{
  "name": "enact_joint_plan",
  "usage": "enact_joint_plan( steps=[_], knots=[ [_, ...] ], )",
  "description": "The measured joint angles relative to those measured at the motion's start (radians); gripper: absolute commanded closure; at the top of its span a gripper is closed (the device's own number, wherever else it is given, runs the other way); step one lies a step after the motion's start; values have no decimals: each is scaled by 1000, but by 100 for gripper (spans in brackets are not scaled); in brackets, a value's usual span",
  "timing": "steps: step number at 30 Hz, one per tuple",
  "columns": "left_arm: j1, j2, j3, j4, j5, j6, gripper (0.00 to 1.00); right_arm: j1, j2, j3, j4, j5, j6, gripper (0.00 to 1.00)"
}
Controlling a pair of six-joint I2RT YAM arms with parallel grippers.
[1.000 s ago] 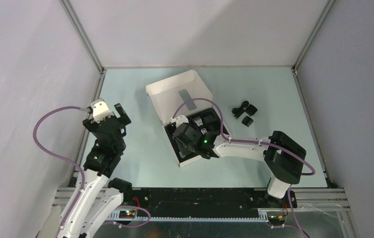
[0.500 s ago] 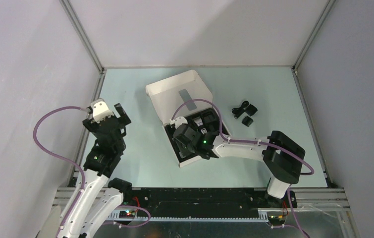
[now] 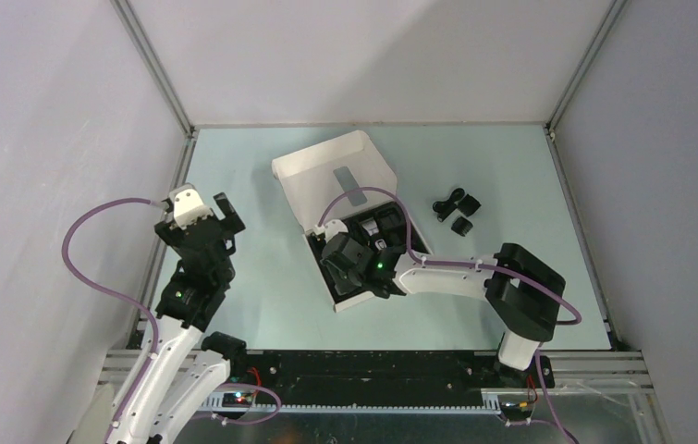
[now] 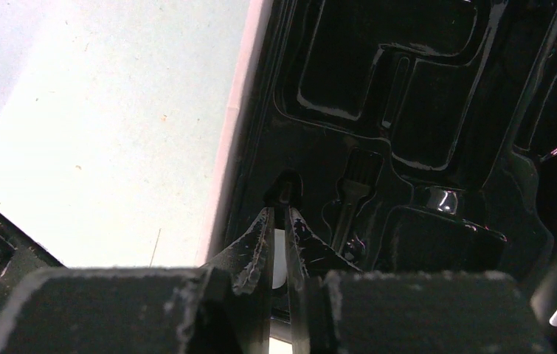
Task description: Sort the hair-cutting tools
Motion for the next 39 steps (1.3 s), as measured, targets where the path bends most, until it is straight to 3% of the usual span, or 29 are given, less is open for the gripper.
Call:
enact_joint_plan(
  steps=[12,39],
  knots=[
    [0,2,0,0,8,0,2,-9,-111,0,-63,-6,-3,80],
    [0,2,0,0,8,0,2,16,-40,0,-96,-44,-18,78]
  ],
)
